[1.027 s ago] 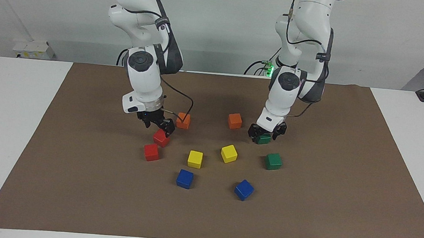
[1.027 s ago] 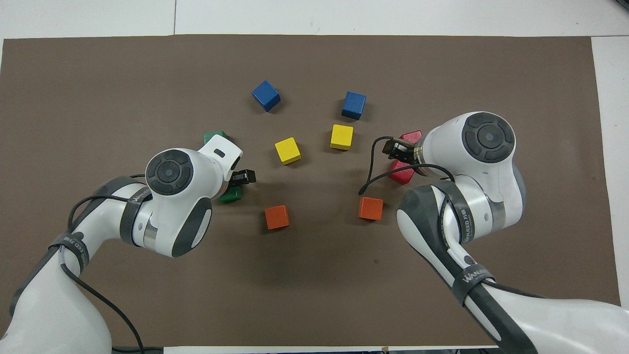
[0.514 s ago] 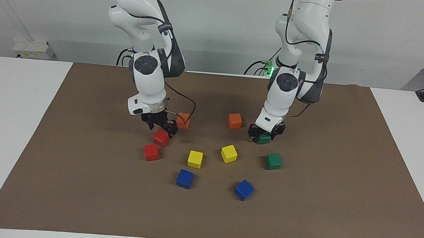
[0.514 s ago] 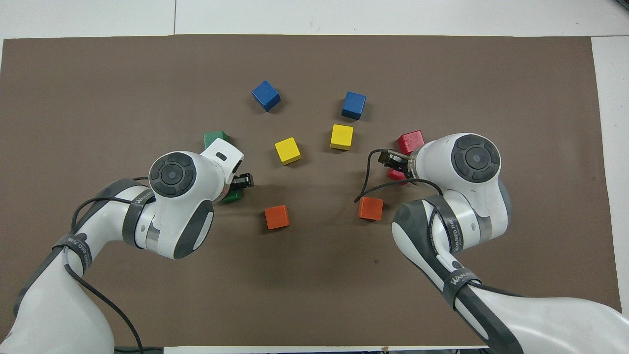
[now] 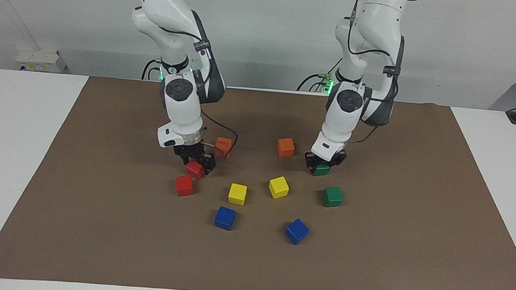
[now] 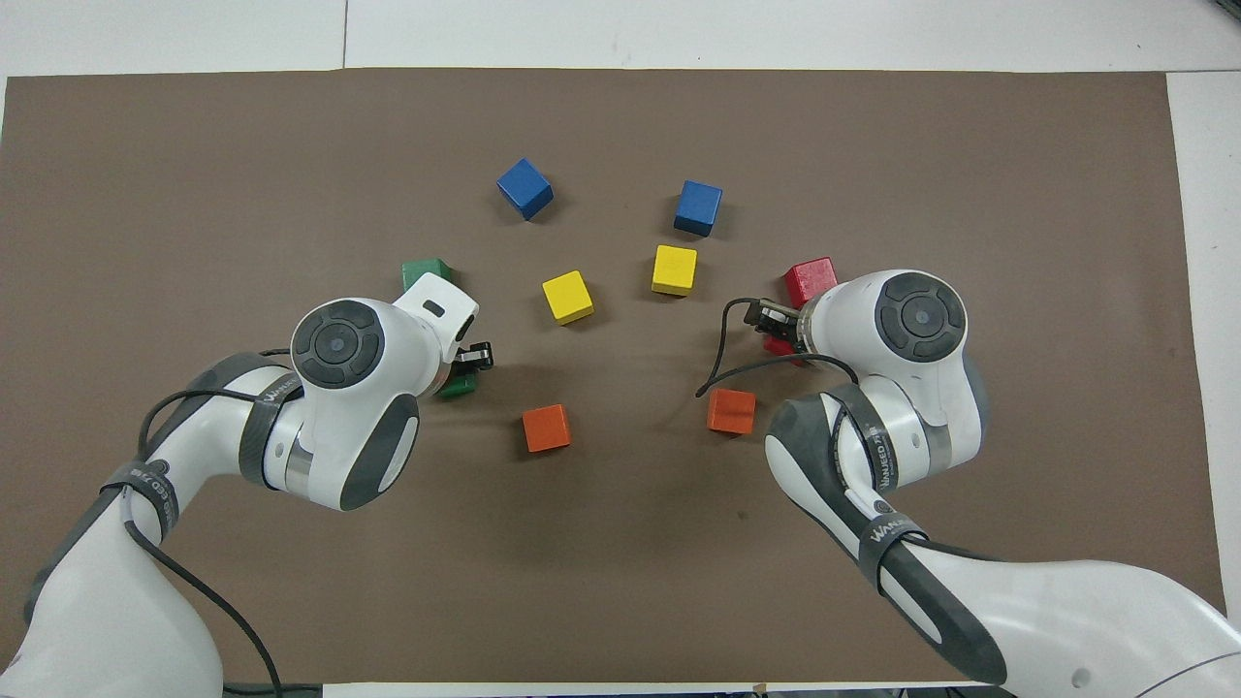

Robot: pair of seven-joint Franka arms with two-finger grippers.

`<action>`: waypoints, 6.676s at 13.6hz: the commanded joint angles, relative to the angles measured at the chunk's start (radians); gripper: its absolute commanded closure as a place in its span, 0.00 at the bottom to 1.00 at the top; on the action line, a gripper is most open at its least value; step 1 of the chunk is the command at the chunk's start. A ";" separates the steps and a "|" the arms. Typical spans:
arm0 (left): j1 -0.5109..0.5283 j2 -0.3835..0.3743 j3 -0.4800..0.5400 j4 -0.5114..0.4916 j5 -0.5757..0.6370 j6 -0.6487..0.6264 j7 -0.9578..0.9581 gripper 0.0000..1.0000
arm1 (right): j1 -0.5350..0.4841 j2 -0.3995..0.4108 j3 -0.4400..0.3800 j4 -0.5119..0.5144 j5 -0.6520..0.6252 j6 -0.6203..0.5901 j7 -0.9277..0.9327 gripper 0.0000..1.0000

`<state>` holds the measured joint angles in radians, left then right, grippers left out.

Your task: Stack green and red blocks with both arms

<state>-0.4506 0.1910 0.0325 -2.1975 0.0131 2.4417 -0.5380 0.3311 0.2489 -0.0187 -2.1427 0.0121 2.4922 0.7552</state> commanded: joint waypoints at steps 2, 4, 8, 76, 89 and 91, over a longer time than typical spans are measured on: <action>0.172 -0.067 0.012 0.077 0.007 -0.169 0.218 1.00 | -0.012 -0.014 0.003 0.000 -0.001 -0.015 -0.007 0.97; 0.330 -0.090 0.012 0.082 0.007 -0.193 0.446 1.00 | -0.015 -0.051 -0.001 0.045 -0.001 -0.115 -0.049 1.00; 0.576 -0.097 0.010 0.053 0.007 -0.161 0.822 1.00 | -0.182 -0.126 -0.004 0.185 -0.003 -0.361 -0.407 1.00; 0.592 -0.152 0.026 0.044 -0.022 -0.118 0.958 1.00 | -0.129 0.086 0.006 0.429 -0.024 -0.411 -0.575 0.00; 0.636 -0.133 0.026 -0.040 -0.108 0.019 1.070 1.00 | -0.072 0.046 0.014 0.175 -0.018 -0.115 -0.695 0.00; 0.636 -0.131 0.026 -0.044 -0.133 0.026 1.064 1.00 | -0.075 0.046 0.014 0.161 -0.018 -0.104 -0.705 0.00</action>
<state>0.1696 0.0649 0.0683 -2.2177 -0.0808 2.4317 0.5134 0.2683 0.3262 -0.0081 -1.9303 -0.0009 2.3576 0.0842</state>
